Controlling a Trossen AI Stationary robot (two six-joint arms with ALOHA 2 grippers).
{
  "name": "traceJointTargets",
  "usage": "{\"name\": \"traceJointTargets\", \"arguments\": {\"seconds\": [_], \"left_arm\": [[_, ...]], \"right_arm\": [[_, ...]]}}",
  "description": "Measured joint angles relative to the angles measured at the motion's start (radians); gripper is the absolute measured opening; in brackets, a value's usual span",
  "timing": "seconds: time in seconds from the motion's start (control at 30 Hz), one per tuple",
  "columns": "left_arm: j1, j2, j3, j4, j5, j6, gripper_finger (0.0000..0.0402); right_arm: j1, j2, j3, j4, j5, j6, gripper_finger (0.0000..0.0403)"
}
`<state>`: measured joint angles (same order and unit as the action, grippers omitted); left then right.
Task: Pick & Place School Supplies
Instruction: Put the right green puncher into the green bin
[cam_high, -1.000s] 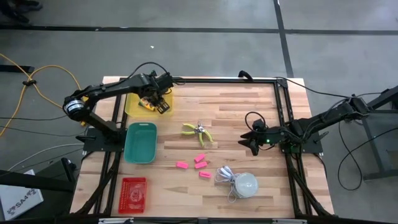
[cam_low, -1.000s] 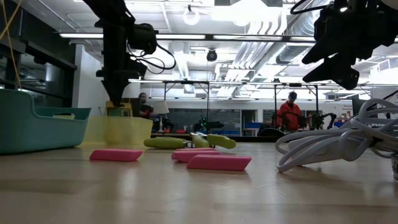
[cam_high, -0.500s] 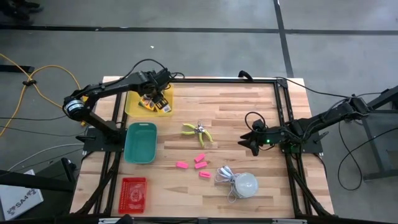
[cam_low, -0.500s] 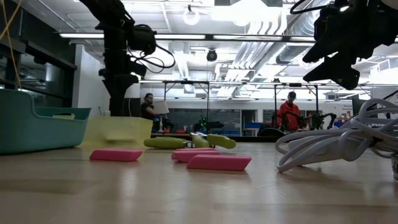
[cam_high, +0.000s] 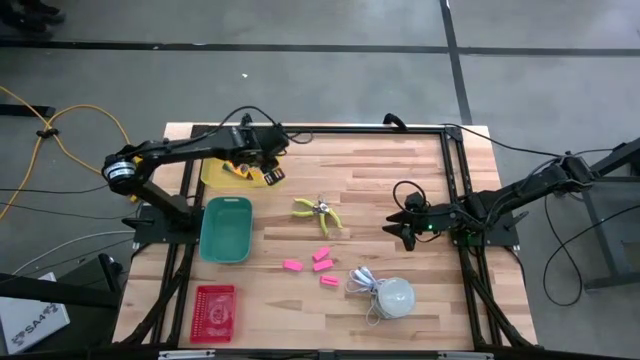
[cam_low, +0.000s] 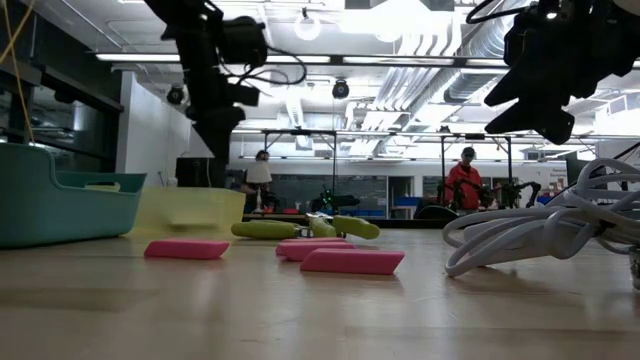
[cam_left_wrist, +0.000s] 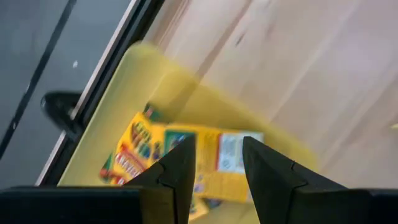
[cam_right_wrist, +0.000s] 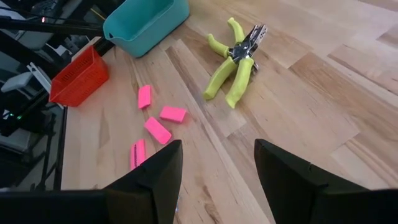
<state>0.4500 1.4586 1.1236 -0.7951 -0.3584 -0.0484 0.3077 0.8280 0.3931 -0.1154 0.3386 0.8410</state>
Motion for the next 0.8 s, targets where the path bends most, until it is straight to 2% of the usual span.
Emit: {"name": "traceJointTargets", "arguments": {"seconds": [0.33,0.8], "left_arm": [[-0.138,0.000,0.000,0.130,-0.001,0.101,0.0127],[-0.220,0.000,0.000,0.157,-0.003,0.070,0.0127]], "right_arm": [[0.000,0.000,0.000,0.000,0.003,-0.005,0.0190],[0.000,0.000,0.000,0.000,0.000,-0.008,0.0190]]}}
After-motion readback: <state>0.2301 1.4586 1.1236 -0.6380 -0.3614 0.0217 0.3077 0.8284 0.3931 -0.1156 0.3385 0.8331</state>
